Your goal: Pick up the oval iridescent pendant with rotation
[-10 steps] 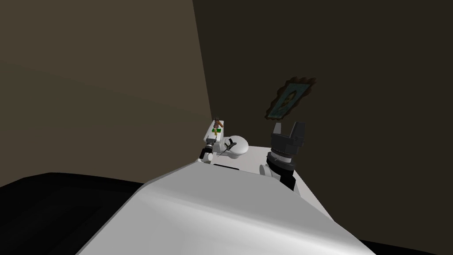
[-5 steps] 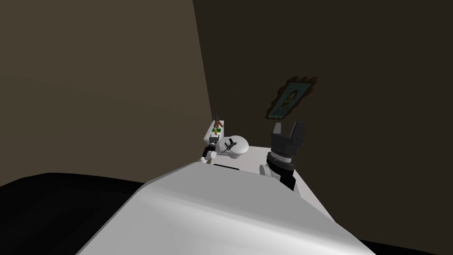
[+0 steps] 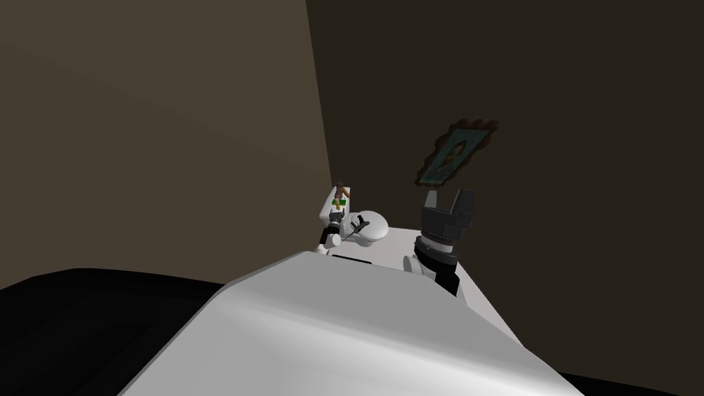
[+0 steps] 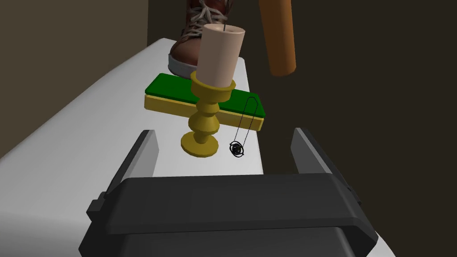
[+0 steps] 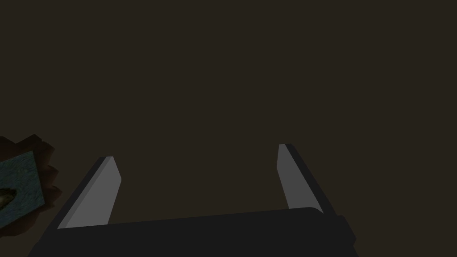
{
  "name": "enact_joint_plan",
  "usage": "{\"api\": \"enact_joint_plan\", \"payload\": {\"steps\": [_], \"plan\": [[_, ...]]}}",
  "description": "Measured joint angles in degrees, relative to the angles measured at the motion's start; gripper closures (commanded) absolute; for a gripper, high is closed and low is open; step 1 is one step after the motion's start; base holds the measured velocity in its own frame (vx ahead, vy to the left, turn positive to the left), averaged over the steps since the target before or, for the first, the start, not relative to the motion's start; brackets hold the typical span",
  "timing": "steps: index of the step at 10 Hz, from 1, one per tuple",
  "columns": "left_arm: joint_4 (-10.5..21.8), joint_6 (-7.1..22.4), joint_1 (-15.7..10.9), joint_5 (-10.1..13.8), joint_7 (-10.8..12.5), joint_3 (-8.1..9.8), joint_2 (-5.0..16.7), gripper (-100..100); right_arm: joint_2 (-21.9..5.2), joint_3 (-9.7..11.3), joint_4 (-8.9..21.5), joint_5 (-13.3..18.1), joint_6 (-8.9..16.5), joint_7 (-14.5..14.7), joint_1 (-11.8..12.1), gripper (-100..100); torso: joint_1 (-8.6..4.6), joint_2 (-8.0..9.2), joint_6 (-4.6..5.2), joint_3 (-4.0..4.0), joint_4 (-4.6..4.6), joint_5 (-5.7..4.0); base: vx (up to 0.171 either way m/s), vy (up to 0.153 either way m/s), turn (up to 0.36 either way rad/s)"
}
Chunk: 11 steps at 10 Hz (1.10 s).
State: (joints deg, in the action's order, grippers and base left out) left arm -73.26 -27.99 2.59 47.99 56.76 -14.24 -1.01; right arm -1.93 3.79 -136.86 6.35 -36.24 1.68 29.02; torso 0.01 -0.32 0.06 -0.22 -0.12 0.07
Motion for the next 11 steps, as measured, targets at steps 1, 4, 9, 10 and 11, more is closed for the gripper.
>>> {"api": "enact_joint_plan", "payload": {"steps": [1, 4, 9, 10, 11], "plan": [[0.2, 0.1, -0.4, 0.2, 0.1, 0.17, -1.1, -100, 0.0, 0.0, 0.0, 0.0, 0.0, 0.0, 0.0, 0, -0.01, 0.0, 0.0, 0.0, 0.0, 0.0, -0.001, 0.009, -0.001], [0.3, 0.1, -0.5, 0.2, 0.1, 0.19, -1.2, 100, 0.0, 0.0, 0.0, 0.0, 0.0, 0.0, 0.0, 0, -0.07, -0.01, 0.0, 0.0, 0.0, -0.02, 0.0, 0.0, 0.0], [0.3, 0.0, -0.5, 0.2, 0.1, 0.2, -1.1, 0, 0.0, 0.0, 0.0, 0.0, 0.0, 0.0, 0.0, 0, -0.04, -0.01, 0.01, -0.01, 0.0, 0.02, 0.0, 0.0, 0.0], [0.3, 0.0, -0.5, 0.2, 0.1, 0.2, -1.1, 100, 0.0, 0.0, 0.0, 0.0, 0.0, 0.0, 0.0, 0, -0.04, -0.01, 0.01, -0.01, 0.0, 0.02, 0.0, 0.0, 0.0], [0.3, 0.0, -0.5, 0.2, 0.1, 0.2, -1.1, 0, 0.0, 0.0, 0.0, 0.0, 0.0, 0.0, 0.0, 0, -0.04, -0.01, 0.01, -0.01, 0.0, 0.02, 0.0, 0.0, 0.0]]}}
